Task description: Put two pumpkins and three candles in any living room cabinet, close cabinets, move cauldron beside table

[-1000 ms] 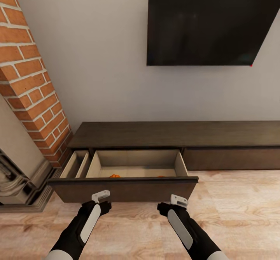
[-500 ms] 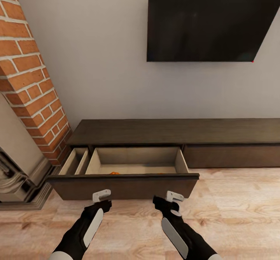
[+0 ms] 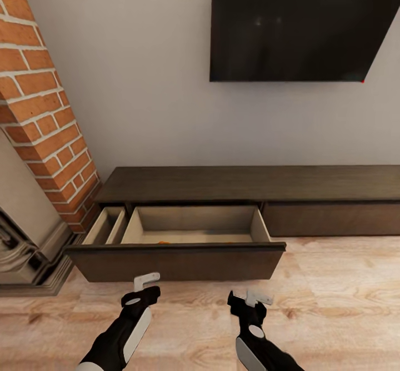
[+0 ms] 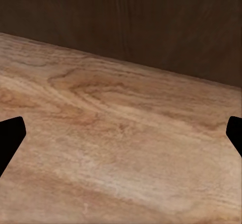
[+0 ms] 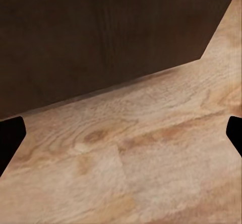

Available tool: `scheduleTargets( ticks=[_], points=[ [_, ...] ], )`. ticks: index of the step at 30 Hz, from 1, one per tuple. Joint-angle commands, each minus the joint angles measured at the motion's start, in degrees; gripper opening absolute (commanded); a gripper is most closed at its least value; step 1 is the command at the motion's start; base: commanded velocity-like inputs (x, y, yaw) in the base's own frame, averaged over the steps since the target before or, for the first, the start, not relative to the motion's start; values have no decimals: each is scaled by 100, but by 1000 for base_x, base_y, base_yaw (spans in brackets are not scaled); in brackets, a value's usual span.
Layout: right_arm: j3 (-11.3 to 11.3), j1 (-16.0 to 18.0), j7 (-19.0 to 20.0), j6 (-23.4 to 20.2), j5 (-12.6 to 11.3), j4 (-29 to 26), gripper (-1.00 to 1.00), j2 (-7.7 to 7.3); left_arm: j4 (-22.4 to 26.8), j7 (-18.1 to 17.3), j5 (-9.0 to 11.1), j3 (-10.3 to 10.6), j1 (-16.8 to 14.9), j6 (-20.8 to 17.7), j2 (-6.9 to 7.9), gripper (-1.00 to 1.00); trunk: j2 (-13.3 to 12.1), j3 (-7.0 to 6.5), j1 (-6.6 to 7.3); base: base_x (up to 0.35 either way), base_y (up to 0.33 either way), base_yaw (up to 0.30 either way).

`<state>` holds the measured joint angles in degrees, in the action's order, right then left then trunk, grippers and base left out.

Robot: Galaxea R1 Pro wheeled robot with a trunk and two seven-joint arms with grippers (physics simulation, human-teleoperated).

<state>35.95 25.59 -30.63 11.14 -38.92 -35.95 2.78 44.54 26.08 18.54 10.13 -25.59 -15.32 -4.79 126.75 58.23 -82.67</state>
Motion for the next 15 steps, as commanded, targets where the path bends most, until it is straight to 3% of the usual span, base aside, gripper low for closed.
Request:
scheduleTargets(
  ticks=[1, 4, 7, 11, 15],
  points=[
    [103, 7, 26, 164, -53, 102, 100, 6, -5, 46, 42, 25, -3, -17, 4, 100, 44, 23, -22, 0, 0, 0],
    [438, 7, 147, 580, -47, 513, 100, 32, -55, 43, 25, 49, 1, -15, 8, 100, 164, 77, -87, 0, 0, 0],
    [638, 7, 165, 709, -59, 740, 100, 36, -64, 39, 15, 62, 2, -8, 11, 100, 284, 131, -153, 0, 0, 0],
    [735, 5, 171, 877, -77, 851, 100, 35, -67, 38, 8, 92, 17, 239, 32, 100, 445, 203, -241, 0, 0, 0],
    [761, 5, 172, 1549, -73, 938, 100, 18, -68, 37, 9, 300, 35, 440, 79, 100, 605, 275, -329, 0, 0, 0]
  ],
)
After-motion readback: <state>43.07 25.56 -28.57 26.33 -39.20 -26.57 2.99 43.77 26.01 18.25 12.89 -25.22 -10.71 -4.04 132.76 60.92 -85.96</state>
